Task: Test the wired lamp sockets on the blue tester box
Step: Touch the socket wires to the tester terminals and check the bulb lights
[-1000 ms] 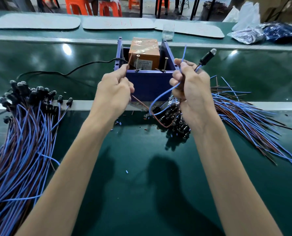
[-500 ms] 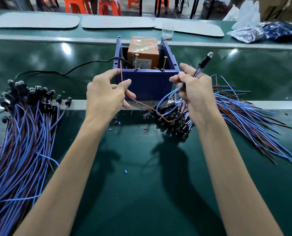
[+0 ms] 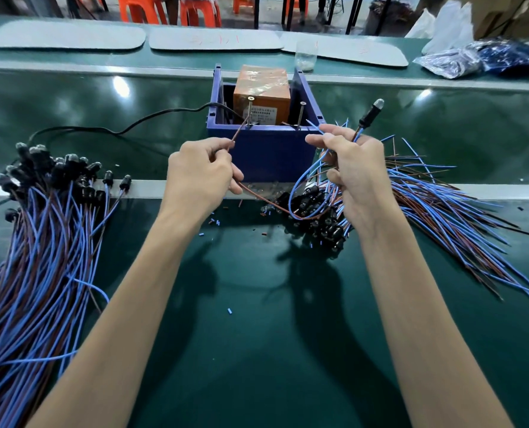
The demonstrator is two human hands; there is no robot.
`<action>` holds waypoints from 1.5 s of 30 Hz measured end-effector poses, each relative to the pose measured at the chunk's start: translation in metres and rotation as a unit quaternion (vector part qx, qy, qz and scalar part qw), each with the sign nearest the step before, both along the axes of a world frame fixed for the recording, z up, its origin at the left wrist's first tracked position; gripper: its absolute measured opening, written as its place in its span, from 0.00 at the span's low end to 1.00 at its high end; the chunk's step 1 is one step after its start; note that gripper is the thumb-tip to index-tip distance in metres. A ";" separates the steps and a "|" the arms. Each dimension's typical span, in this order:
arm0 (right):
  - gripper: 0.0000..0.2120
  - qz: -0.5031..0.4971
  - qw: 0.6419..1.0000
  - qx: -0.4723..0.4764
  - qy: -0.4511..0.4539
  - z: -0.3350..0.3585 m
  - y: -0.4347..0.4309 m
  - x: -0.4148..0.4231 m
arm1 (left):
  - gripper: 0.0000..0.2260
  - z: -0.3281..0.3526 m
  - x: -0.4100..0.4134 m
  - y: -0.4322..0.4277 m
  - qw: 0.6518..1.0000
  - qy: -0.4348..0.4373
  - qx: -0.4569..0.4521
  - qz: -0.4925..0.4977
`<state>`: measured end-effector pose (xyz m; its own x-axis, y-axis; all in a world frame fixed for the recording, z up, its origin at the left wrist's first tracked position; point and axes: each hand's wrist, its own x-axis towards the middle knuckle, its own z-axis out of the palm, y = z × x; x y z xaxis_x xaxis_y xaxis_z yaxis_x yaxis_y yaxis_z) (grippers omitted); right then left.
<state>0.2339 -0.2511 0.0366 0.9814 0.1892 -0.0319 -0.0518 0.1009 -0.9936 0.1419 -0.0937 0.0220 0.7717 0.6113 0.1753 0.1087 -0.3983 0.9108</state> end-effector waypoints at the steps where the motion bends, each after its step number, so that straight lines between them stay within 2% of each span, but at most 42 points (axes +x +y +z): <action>1: 0.09 0.001 1.000 -0.001 0.000 0.000 0.000 0.000 | 0.15 -0.001 0.000 0.000 1.000 0.006 0.004 -0.005; 4: 0.10 -0.001 1.000 -0.002 -0.001 -0.001 0.000 0.000 | 0.14 -0.001 0.000 0.000 1.000 -0.010 0.004 -0.007; 17: 0.11 -0.015 1.000 0.001 -0.004 -0.001 -0.001 -0.001 | 0.08 0.007 -0.002 0.000 0.986 -0.128 -0.056 0.087; 23: 0.12 0.001 1.000 -0.007 -0.004 -0.006 0.002 -0.001 | 0.09 0.005 -0.001 -0.002 0.993 -0.085 -0.082 0.026; 32: 0.12 0.026 1.000 -0.015 -0.010 -0.004 0.001 -0.002 | 0.12 0.007 -0.002 -0.005 0.994 -0.077 -0.081 -0.019; 45: 0.13 0.022 0.999 0.024 0.011 0.001 0.001 -0.003 | 0.12 0.007 -0.004 -0.005 0.997 -0.053 -0.056 -0.008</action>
<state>0.2309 -0.2505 0.0373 0.9713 0.2337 -0.0443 -0.0799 0.1453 -0.9862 0.1378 -0.0989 0.0294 0.7626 0.6191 0.1876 0.0046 -0.2953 0.9554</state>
